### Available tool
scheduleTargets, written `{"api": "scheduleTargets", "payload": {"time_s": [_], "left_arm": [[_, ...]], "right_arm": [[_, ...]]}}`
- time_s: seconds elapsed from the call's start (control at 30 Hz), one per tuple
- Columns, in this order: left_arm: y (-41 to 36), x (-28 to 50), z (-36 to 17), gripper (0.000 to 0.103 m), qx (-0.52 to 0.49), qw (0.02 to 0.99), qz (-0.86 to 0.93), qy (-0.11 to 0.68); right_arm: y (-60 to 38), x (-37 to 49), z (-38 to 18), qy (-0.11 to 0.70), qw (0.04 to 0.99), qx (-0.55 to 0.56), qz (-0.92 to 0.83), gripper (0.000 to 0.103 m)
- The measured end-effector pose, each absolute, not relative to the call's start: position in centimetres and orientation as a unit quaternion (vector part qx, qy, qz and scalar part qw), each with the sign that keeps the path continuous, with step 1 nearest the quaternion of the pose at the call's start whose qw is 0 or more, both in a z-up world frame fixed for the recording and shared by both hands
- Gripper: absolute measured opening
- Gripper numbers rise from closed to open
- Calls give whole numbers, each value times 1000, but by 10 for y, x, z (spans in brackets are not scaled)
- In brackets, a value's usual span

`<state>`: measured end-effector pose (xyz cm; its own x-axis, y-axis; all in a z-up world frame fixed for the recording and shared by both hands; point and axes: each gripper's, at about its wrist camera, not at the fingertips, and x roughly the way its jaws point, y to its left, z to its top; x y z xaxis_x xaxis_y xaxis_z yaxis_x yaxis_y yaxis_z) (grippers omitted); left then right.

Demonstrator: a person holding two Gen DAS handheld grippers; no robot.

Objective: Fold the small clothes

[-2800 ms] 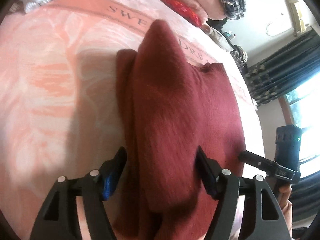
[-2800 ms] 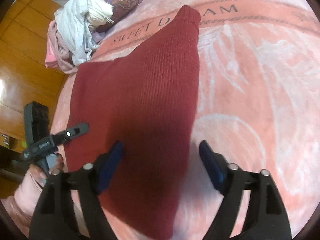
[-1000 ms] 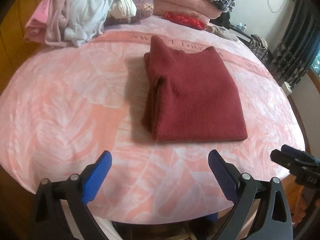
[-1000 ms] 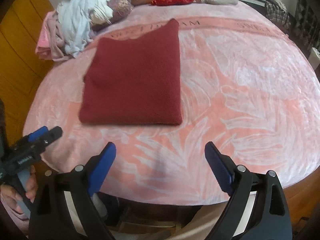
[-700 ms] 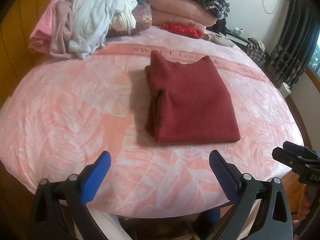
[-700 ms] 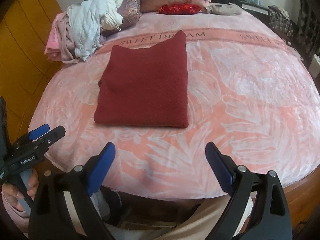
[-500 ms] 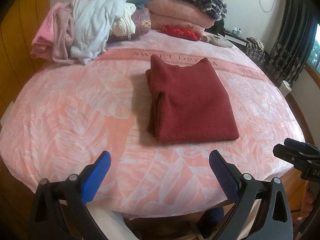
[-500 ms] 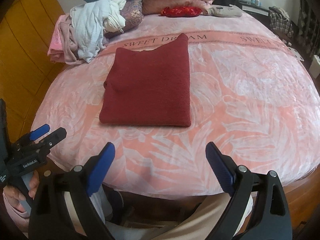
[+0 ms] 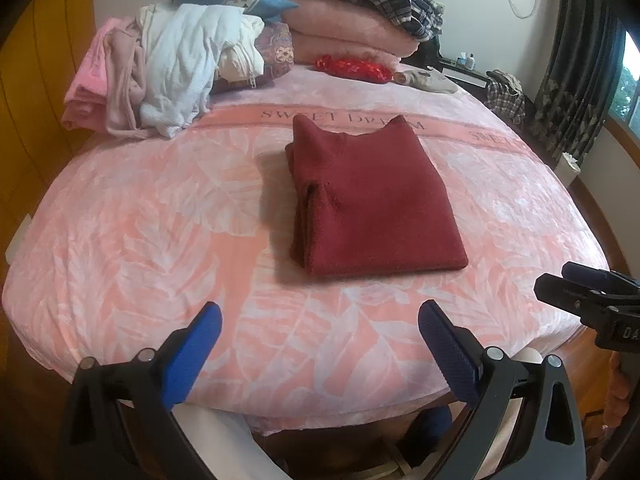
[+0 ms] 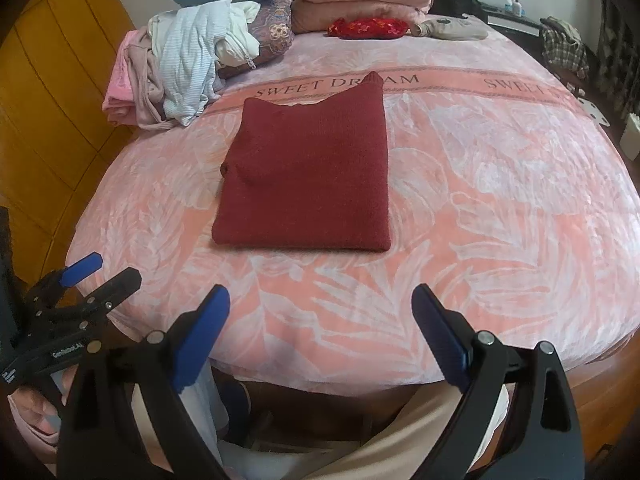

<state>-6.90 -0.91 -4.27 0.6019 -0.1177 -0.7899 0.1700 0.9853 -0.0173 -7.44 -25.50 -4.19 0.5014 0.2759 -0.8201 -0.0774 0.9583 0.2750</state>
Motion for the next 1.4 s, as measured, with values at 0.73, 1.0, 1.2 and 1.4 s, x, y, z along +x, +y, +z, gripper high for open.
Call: {"api": "scheduleTargets", "payload": {"time_s": [0.73, 1.0, 1.2, 1.4], "left_arm": [[-16, -65, -31, 99, 36, 900, -77, 428], [-14, -64, -31, 99, 35, 900, -76, 429], [-14, -62, -31, 99, 35, 899, -76, 430], [-14, -61, -30, 99, 35, 899, -77, 430]], "right_arm": [[-255, -70, -38, 482, 863, 108, 107, 92], [-253, -67, -39, 483, 863, 103, 108, 92], [-252, -66, -39, 483, 863, 101, 109, 92], [-253, -64, -40, 484, 862, 100, 110, 92]]}}
